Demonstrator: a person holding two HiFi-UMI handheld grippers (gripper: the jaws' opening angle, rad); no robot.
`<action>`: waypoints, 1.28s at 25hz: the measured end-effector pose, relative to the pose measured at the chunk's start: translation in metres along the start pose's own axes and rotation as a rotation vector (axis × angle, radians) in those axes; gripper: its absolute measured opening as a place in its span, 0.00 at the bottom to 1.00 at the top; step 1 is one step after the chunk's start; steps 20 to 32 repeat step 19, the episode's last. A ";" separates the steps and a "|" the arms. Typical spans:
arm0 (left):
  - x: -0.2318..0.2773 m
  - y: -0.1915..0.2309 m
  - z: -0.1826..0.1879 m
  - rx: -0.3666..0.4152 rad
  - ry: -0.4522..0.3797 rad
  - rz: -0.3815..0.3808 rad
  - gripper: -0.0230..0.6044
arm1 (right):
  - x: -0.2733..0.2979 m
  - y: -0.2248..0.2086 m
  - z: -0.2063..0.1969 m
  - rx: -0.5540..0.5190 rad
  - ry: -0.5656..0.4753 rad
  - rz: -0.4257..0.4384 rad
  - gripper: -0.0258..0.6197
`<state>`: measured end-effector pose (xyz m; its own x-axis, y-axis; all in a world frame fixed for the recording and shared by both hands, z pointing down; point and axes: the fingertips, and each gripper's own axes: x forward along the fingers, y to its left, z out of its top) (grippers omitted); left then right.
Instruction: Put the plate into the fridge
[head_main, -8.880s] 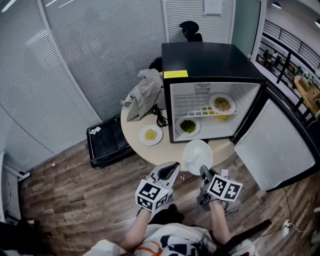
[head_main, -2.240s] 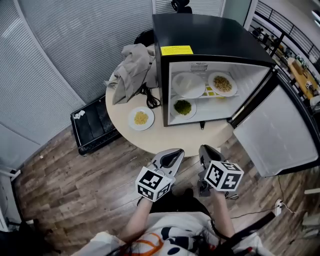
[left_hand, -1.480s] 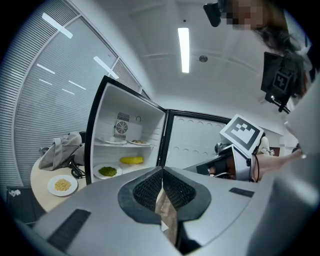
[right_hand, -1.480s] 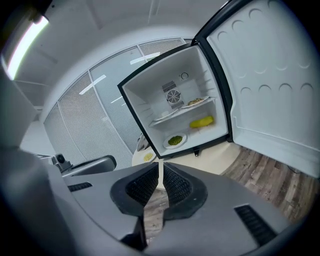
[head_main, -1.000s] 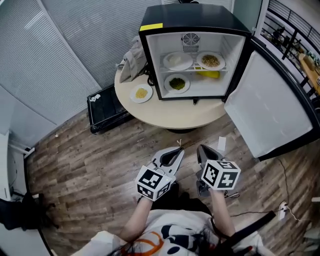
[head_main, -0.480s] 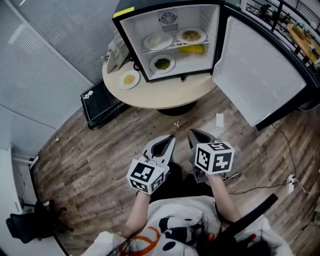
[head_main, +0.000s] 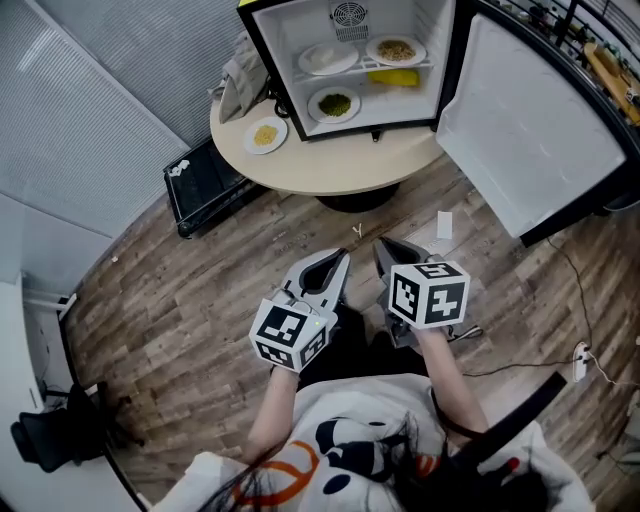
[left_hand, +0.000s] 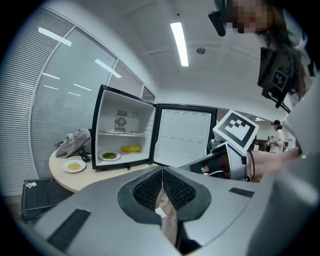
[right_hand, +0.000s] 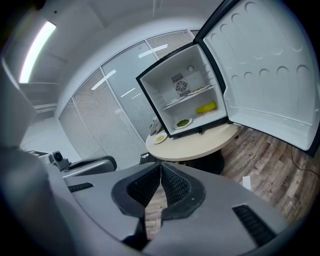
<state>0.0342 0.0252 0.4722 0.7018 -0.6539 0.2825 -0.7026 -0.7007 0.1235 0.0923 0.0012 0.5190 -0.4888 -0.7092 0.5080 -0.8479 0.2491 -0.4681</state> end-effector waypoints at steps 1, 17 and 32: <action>-0.001 0.002 0.000 -0.001 -0.001 0.002 0.06 | 0.002 0.002 0.000 -0.002 0.002 0.002 0.07; -0.010 0.032 0.010 0.010 -0.024 0.037 0.06 | 0.026 0.016 0.011 -0.022 0.005 0.016 0.07; -0.010 0.035 0.014 0.013 -0.031 0.043 0.06 | 0.028 0.016 0.016 -0.028 0.001 0.016 0.07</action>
